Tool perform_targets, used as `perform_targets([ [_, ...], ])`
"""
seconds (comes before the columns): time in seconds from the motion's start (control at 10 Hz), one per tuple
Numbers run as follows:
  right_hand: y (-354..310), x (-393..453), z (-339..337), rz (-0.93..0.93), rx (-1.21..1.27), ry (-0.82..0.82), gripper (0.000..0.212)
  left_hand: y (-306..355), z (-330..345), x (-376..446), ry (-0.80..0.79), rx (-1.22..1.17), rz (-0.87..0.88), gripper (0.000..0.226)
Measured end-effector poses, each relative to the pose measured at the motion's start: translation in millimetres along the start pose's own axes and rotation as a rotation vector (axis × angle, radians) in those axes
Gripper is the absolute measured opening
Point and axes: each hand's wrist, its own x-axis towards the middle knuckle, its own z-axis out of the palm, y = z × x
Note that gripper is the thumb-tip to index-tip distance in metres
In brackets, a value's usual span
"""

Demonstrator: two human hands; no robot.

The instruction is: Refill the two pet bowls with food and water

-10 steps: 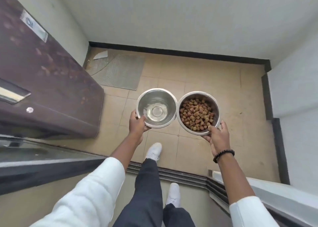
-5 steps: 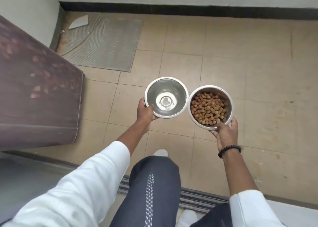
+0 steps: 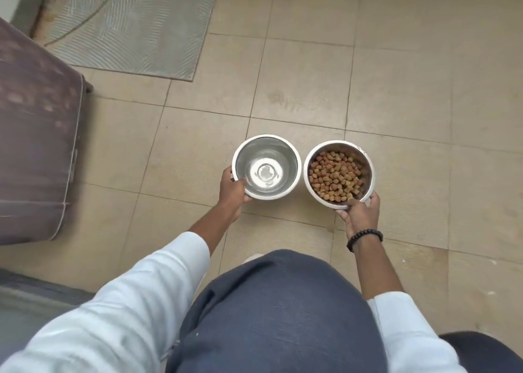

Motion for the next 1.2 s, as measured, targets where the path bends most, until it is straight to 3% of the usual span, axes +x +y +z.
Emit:
perform_targets([
  [0.7,38.1,16.4,-3.6,0.008,0.023,-0.025,0.063,-40.8,4.6,19.7,-0.067,-0.02,0.004,0.047],
  [1.0,31.9,13.7,2.7,0.003,-0.209,0.046,0.054,-31.1,6.1,14.8,-0.068,0.051,-0.004,0.04],
  [1.1,28.0,7.3,1.2,-0.062,-0.413,0.12,0.063,-21.6,4.3,9.1,0.031,0.289,0.099,0.057],
  [1.2,8.0,-11.2,6.6,-0.256,-0.674,0.168,0.07,3.5,12.5,-9.0,0.083,0.602,0.369,0.066],
])
